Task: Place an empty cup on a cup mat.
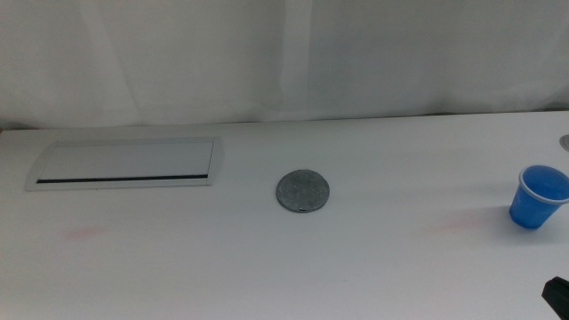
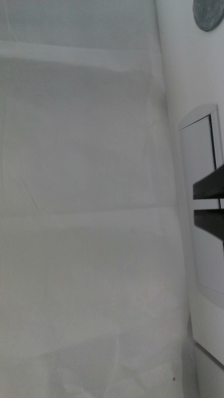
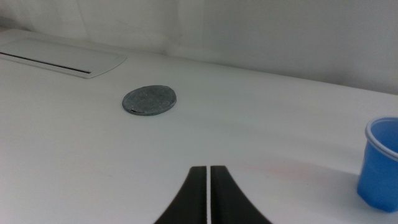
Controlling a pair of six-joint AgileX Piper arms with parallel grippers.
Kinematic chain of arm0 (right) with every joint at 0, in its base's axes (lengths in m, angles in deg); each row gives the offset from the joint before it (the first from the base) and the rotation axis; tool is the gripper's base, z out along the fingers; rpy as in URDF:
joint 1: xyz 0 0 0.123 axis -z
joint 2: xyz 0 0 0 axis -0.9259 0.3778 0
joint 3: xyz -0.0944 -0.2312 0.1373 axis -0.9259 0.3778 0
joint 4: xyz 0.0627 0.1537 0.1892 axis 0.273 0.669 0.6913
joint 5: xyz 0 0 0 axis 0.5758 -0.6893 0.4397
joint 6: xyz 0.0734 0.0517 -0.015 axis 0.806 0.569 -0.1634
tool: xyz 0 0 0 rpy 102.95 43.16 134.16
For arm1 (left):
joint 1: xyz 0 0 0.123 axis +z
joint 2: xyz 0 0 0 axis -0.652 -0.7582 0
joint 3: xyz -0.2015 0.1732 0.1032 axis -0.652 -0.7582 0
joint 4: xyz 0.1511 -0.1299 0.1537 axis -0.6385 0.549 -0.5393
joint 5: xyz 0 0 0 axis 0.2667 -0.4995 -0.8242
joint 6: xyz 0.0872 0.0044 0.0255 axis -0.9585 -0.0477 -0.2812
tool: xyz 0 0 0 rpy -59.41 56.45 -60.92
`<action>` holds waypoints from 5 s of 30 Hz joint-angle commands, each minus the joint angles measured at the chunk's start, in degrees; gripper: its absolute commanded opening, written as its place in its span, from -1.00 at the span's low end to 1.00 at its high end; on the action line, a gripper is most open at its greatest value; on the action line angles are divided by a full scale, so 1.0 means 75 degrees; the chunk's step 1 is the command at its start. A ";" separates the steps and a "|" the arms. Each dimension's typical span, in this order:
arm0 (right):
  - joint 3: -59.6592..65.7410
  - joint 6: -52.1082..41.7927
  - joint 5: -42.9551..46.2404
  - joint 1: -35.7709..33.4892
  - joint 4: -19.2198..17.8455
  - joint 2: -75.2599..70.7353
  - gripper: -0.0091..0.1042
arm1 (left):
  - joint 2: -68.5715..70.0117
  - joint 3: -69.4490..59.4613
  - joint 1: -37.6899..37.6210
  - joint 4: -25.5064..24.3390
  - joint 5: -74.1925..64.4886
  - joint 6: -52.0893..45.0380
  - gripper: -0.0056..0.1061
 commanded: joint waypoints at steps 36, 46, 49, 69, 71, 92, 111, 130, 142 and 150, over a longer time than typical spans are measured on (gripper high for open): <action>0.0287 0.0219 0.0704 0.4239 0.0225 -0.0036 0.98 | 0.0088 -0.0299 0.0013 0.0054 0.0085 0.0035 -0.95; 0.0154 0.0219 0.1017 0.4489 0.1281 -0.0036 0.98 | 0.0088 -0.0299 0.0013 0.0054 0.0085 0.0035 -0.95; -0.0341 0.0219 0.0853 0.4489 0.1299 -0.0036 0.98 | 0.0088 -0.0299 0.0013 0.0054 0.0085 0.0035 -0.95; -0.7165 0.1247 -0.5582 0.4507 -0.1077 0.3276 0.98 | 0.0088 -0.0299 0.0013 0.0054 0.0085 0.0035 -0.95; -0.7559 0.1188 -0.5688 0.4507 -0.1092 0.3884 0.98 | 0.0088 -0.0299 0.0013 0.0054 0.0085 0.0035 -0.95; -0.8272 0.1229 -0.6900 0.4507 -0.1547 0.8471 0.98 | 0.0088 -0.0299 0.0013 0.0054 0.0085 0.0035 -0.95; -0.8272 0.0990 -0.5644 0.5045 -0.1067 1.0222 0.98 | 0.0088 -0.0299 0.0013 0.0054 0.0085 0.0035 -0.95; -0.8272 0.0990 -0.4474 0.5045 -0.0830 1.1397 0.97 | 0.0088 -0.0299 0.0013 0.0054 0.0085 0.0035 -0.95; -0.8272 0.0990 -0.4030 0.5045 -0.0505 1.1924 -0.17 | 0.0088 -0.0299 0.0013 0.0054 0.0085 0.0035 -0.95; -0.8272 0.0990 -0.4068 0.5030 -0.0453 1.1899 -0.88 | 0.0088 -0.0299 0.0013 0.0054 0.0085 0.0035 -0.95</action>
